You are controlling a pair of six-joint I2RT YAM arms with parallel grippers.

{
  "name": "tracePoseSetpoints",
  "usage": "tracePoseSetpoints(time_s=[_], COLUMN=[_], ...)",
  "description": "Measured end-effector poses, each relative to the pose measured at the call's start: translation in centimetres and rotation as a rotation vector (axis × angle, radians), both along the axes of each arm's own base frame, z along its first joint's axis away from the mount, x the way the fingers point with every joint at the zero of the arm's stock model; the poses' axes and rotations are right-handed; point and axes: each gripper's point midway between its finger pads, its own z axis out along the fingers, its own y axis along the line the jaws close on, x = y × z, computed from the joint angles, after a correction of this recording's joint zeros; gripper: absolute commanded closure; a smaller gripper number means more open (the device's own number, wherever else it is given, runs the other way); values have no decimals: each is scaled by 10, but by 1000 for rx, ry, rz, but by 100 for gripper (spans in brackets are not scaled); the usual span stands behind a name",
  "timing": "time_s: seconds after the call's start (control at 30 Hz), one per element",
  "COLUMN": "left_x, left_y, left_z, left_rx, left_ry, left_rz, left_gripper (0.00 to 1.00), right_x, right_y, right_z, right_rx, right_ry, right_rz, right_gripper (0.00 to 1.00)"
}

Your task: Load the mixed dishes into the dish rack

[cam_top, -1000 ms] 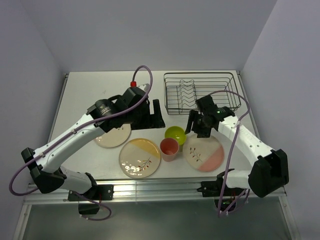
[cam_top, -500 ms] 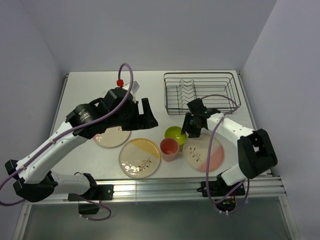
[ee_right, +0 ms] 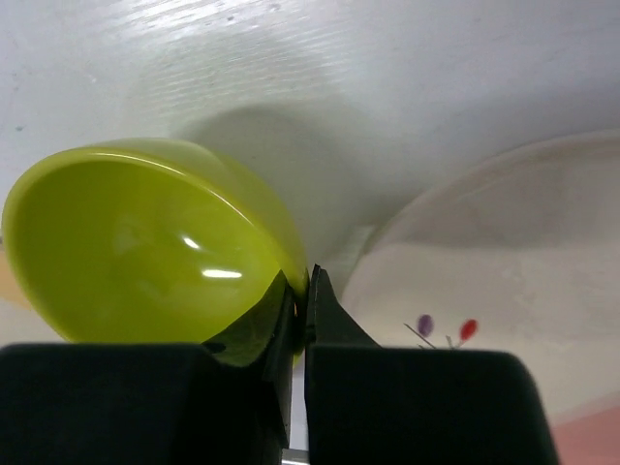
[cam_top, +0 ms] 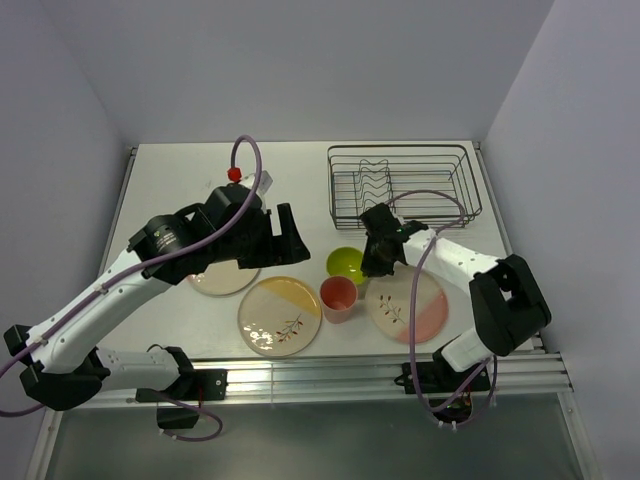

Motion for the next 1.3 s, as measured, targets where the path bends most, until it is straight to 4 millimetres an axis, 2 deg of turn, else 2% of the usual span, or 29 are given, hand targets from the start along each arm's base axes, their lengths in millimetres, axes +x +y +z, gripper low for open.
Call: tracePoseSetpoints(time_s=[0.13, 0.23, 0.3, 0.5, 0.6, 0.73, 0.93, 1.3], left_x=[0, 2, 6, 25, 31, 36, 40, 43], left_y=[-1, -3, -8, -31, -38, -44, -53, -63], left_z=[-1, -2, 0, 6, 1, -10, -13, -5], left_rx=[1, 4, 8, 32, 56, 85, 71, 28], left_ry=[1, 1, 0, -23, -22, -7, -8, -23], left_rz=[-1, -1, -3, -30, -43, -51, -59, -74], left_gripper=[14, 13, 14, 14, 14, 16, 16, 17], right_x=[4, 11, 15, 15, 7, -9, -27, -44], right_y=[-13, -23, -29, -42, -43, -40, -33, -14], right_z=[8, 26, 47, 130, 159, 186, 210, 207], right_rx=[-70, -116, -136, -109, -79, -27, 41, 87], right_ry=[-27, -72, -122, -300, -341, -357, -358, -309], right_rz=[-20, -37, -47, -47, -21, 33, 99, 195], right_gripper=[100, 100, 100, 100, 100, 100, 100, 100])
